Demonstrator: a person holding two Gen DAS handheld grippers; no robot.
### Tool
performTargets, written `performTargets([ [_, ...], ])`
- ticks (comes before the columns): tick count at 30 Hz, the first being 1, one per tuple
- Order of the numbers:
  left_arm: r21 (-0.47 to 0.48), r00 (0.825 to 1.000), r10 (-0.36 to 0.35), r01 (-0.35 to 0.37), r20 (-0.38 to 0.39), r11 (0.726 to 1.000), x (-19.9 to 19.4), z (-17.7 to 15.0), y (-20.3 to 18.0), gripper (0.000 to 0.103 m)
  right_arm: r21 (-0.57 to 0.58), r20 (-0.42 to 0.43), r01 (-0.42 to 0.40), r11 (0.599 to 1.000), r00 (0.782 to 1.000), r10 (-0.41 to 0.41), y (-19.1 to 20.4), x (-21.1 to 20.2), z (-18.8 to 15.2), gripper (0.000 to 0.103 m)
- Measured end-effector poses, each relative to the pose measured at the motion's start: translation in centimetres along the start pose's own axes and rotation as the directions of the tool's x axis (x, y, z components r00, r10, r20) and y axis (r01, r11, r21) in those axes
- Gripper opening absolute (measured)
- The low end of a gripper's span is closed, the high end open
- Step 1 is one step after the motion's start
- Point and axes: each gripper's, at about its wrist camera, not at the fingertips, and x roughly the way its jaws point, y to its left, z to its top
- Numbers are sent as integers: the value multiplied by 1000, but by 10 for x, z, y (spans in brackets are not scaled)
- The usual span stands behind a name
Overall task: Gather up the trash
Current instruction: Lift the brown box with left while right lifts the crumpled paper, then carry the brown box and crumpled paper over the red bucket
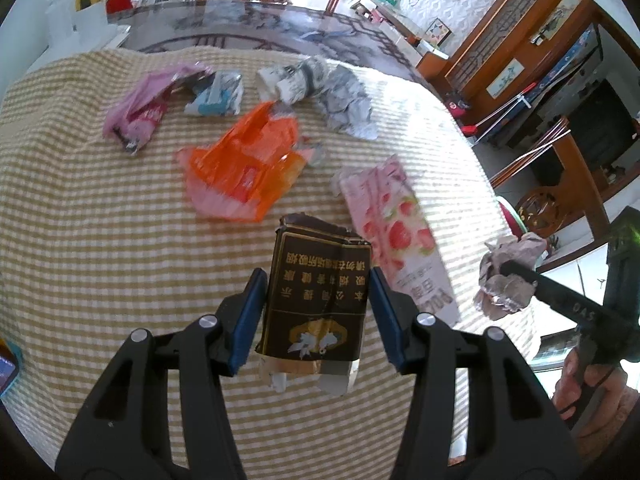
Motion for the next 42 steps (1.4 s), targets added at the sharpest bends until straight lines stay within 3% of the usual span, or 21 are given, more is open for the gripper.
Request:
performTargets([
  [18,72,998,-63,61,23,996,20,35,-82,50,68,57,-7,998,998,3,-65,-33,27,42],
  [42,157,995,-95,88,42,984,59,68,-236,50,105,114,-46,993,993,34,-189,-68,80,43],
])
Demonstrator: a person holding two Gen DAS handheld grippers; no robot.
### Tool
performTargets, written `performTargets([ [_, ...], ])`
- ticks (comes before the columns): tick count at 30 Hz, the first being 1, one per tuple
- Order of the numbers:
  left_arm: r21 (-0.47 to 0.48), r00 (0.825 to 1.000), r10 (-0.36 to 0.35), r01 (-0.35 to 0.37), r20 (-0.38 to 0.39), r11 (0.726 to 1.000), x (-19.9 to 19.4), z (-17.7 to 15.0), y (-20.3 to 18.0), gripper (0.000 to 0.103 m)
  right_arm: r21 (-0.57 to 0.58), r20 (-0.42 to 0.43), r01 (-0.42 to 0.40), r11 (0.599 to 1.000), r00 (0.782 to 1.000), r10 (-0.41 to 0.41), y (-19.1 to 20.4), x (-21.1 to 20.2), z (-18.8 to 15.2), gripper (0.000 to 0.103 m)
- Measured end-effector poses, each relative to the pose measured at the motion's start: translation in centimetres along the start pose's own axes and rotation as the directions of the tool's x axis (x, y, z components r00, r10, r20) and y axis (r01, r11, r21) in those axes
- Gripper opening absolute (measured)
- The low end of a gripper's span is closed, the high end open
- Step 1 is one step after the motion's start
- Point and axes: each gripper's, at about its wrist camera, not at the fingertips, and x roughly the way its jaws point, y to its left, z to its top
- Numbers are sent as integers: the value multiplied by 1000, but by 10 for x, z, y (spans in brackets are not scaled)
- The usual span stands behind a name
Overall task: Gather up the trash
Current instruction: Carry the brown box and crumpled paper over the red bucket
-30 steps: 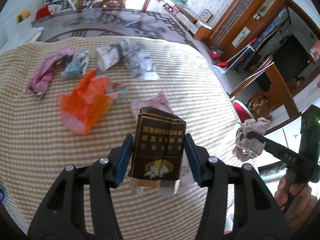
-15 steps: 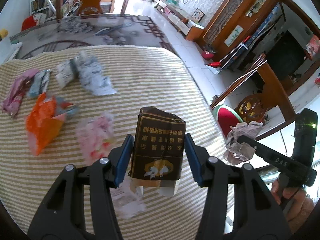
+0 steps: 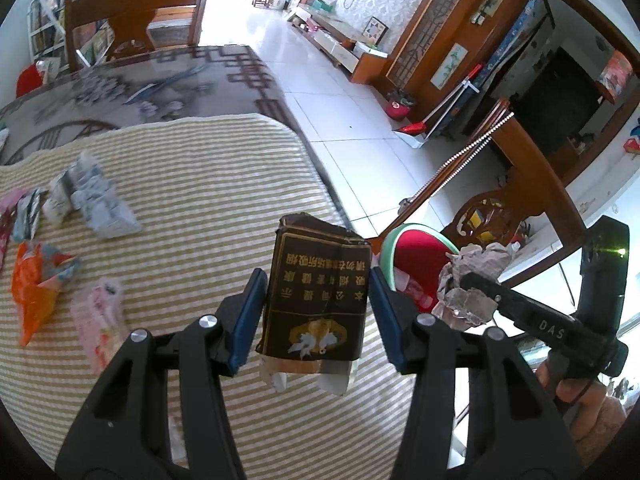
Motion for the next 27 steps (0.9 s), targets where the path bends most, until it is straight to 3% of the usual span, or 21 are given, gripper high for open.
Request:
performTargets([
  [7,41,1000,-10,10,-11,999,17,10,-37,50,50,28,10,999,1000,-12,-40,-13,12,43],
  [16,111,996,-80,84,-40,990,55,31,-99,50,119,98,35,992,994,-47,-87,-38,36,43],
  [27,199,978,-129,161,-163,967,97,15,-160,50,255,106,74,964,989,-104,-152,-58,30,44],
])
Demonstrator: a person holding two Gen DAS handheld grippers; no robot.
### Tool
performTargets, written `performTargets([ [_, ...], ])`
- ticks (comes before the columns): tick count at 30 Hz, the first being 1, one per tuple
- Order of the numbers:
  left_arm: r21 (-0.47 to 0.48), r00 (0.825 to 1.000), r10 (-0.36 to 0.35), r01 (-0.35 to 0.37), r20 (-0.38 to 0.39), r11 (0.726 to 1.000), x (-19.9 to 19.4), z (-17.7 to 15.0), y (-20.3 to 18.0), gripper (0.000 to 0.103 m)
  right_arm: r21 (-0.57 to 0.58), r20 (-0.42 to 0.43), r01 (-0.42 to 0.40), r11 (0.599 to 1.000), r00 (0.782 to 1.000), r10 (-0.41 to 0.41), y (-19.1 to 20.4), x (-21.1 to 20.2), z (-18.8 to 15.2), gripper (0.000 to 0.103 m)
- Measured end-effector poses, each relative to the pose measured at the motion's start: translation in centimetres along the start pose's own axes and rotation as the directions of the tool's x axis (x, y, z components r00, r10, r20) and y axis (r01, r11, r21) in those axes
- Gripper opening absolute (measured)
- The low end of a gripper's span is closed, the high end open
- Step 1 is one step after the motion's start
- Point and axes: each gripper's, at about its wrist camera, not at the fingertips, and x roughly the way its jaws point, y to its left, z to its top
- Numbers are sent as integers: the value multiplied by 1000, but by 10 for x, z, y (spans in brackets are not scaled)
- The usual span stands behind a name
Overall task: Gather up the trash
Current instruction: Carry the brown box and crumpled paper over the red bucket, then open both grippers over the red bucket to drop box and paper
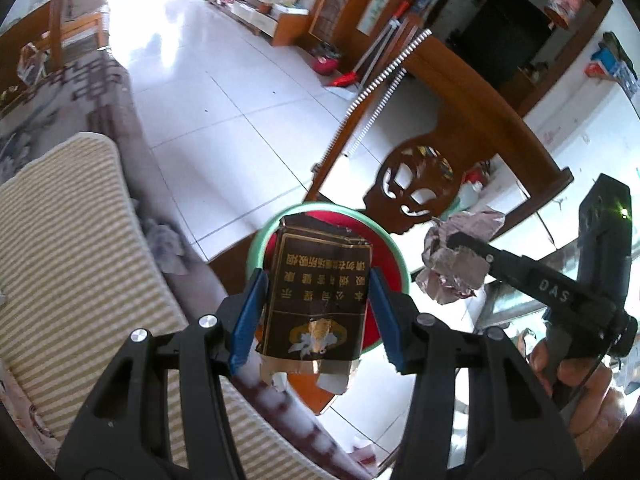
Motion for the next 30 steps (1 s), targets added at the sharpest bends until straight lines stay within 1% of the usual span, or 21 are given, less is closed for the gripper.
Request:
performTargets([
  [4,24,1000,-14,14,-18,1000,10,0,-15,50,26,-3,7,1000,1000,-7,-13,-2,-1,44],
  [11,43,999,-19,20,-38,999,21,0,-27,50,23,0,4,1000,1000,-4,-18,-4,3,44],
  [12,42,999,-20,22,-38,999,22,0,-28,51,23,0,4,1000,1000,-4,-18,-4,3,45],
  [13,40,999,-19,20,-37,999,22,0,-28,54,23,1,1,1000,1000,-1,-19,-4,4,48],
  [14,35,999,-16,17,-36,999,23,1,-29,66,24,1,0,1000,1000,0,-19,-3,5,51],
  [15,30,999,-16,17,-30,999,23,1,-28,76,28,2,1,1000,1000,-1,-19,-3,6,57],
  [16,23,1000,-17,18,-16,1000,21,1,-27,78,34,1,0,999,1000,0,-21,-2,6,62],
  [19,24,1000,-11,11,-13,1000,17,0,-25,78,63,9,-6,998,1000,5,-24,-2,6,69],
  [25,10,1000,16,-16,11,1000,2,-7,-11,78,70,-2,-5,998,1000,5,-21,0,2,69],
  [30,-13,999,33,-33,30,999,-13,-17,1,78,51,-23,-9,999,1000,10,-7,5,-5,69],
])
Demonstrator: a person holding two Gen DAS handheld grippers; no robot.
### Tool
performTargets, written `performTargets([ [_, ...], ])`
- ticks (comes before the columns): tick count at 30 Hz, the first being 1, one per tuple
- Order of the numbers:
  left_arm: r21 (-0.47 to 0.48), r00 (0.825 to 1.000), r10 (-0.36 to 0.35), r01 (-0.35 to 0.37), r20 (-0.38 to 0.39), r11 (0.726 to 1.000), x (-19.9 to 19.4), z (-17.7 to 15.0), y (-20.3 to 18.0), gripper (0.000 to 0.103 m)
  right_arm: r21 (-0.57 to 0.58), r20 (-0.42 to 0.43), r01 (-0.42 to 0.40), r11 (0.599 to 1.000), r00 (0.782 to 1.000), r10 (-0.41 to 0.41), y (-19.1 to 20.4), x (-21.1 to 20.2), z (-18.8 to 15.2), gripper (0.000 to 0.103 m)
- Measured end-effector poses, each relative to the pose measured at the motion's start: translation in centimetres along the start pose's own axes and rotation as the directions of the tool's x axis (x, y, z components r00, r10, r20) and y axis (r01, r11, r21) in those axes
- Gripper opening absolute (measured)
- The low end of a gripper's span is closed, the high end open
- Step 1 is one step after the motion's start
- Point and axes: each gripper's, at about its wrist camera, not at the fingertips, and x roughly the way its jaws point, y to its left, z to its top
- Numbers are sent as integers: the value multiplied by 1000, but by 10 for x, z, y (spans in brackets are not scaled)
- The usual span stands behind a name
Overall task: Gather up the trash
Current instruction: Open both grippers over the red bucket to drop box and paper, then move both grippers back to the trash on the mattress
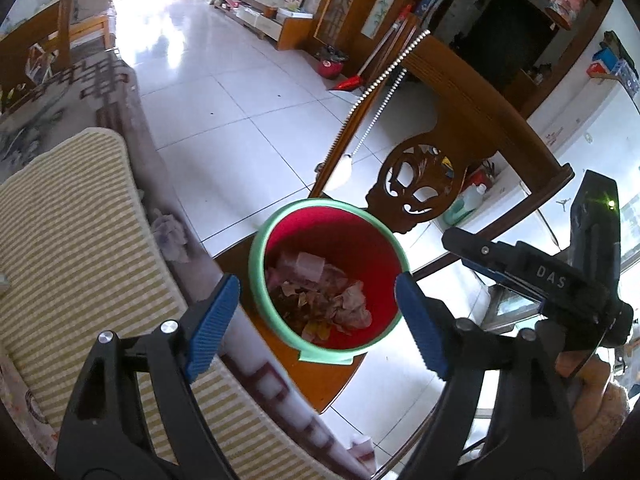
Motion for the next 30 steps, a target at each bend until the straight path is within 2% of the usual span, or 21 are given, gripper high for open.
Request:
performTargets([
  [6,-36,999,29,-28,30,999,-26,-15,30,78,-46,-34,-12,999,999,11,31,11,-15,69],
  [12,-133,995,81,-73,60,989,-61,-39,87,78,-113,-73,-38,993,997,29,80,27,-40,69],
  [18,-235,987,144,-123,75,964,-100,-73,158,78,-190,-113,-58,980,993,37,140,41,-74,69],
  [24,-328,975,214,-185,55,926,-136,-115,233,78,-256,-167,-73,964,986,30,202,57,-119,69],
  [30,-344,959,282,-261,12,902,-162,-150,301,78,-294,-213,-101,950,976,38,247,70,-171,69],
])
